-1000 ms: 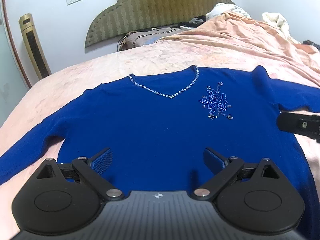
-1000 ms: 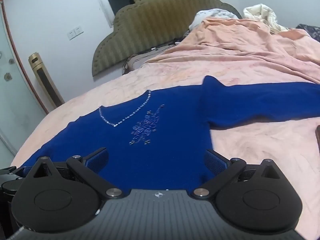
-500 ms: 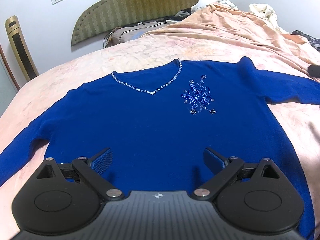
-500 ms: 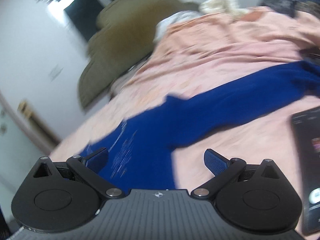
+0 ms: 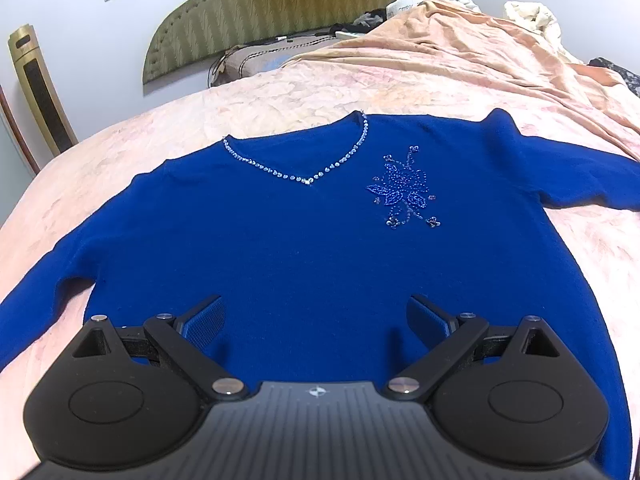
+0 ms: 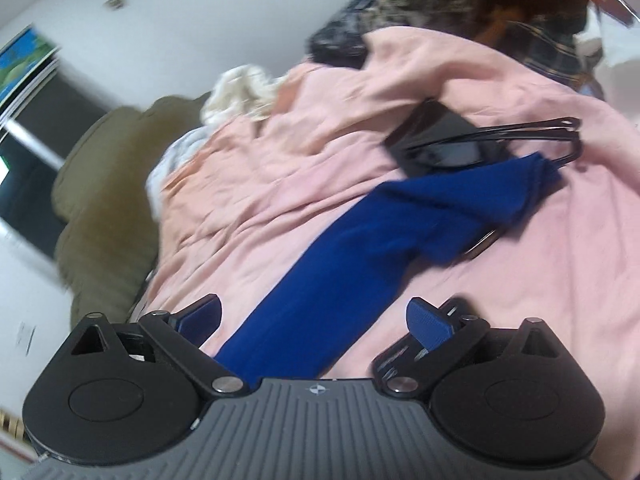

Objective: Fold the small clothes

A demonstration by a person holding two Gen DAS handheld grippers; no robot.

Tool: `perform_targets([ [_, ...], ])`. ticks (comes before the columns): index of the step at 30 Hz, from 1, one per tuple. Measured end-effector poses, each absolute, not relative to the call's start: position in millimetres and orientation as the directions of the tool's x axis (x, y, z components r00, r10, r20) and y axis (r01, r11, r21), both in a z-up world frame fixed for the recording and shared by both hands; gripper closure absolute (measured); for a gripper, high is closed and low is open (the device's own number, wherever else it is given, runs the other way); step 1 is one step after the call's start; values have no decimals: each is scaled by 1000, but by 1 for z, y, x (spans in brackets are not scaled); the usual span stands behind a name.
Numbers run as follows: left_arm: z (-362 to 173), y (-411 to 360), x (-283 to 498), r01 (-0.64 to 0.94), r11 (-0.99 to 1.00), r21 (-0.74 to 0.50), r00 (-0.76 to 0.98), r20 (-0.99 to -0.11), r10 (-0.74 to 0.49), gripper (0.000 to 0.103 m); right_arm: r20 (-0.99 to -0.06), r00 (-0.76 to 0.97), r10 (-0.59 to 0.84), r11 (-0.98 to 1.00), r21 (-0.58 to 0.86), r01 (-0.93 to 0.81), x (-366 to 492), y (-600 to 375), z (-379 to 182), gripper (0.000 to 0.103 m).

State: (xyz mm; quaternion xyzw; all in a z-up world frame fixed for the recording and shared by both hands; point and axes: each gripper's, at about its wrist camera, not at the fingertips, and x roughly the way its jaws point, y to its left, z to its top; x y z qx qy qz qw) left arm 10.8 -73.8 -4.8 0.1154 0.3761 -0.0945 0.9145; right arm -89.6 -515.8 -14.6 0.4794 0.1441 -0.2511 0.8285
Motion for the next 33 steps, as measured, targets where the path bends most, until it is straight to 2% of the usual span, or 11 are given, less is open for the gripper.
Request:
perform_targets([
  [8, -11, -75, 19, 256, 955, 148, 681, -729, -70, 5, -509, 817, -271, 298, 763, 574, -66, -555, -43, 22],
  [11, -11, -72, 20, 255, 955, 149, 675, -734, -65, 5, -516, 796, -316, 314, 735, 601, -57, -556, -40, 50],
  [13, -8, -68, 20, 251, 957, 148, 677, -733, -65, 5, -527, 778, -342, 303, 722, 622, -53, -556, -39, 86],
  [14, -7, -65, 20, 248, 957, 148, 680, -731, -64, 5, -523, 778, -349, 306, 721, 622, -52, -557, -38, 91],
  [20, 0, -44, 19, 198, 968, 152, 695, -718, -30, 5, -432, 774, -463, 547, 548, 633, -18, -515, 16, 91],
  [23, 0, -34, 19, 177, 973, 150, 694, -720, -16, 5, -351, 859, -372, 788, 369, 492, 25, -445, 48, 91],
  [25, 0, -27, 18, 164, 975, 152, 694, -720, -5, 5, -332, 920, -206, 939, 198, 282, 55, -377, 57, 90],
  [27, 0, -20, 17, 152, 976, 157, 693, -721, 8, 5, -430, 901, 56, 998, 54, -36, 78, -308, 47, 77],
  [28, 0, -15, 17, 144, 977, 160, 693, -721, 16, 5, -515, 840, 170, 983, 30, -180, 87, -280, 36, 56],
  [30, 0, -5, 15, 123, 979, 164, 693, -720, 33, 5, -608, 748, 266, 950, 35, -310, 91, -245, 13, 50],
  [33, -2, 10, 16, 93, 984, 152, 686, -726, 47, 5, -644, 710, 287, 939, 43, -340, 89, -239, -1, 49],
])
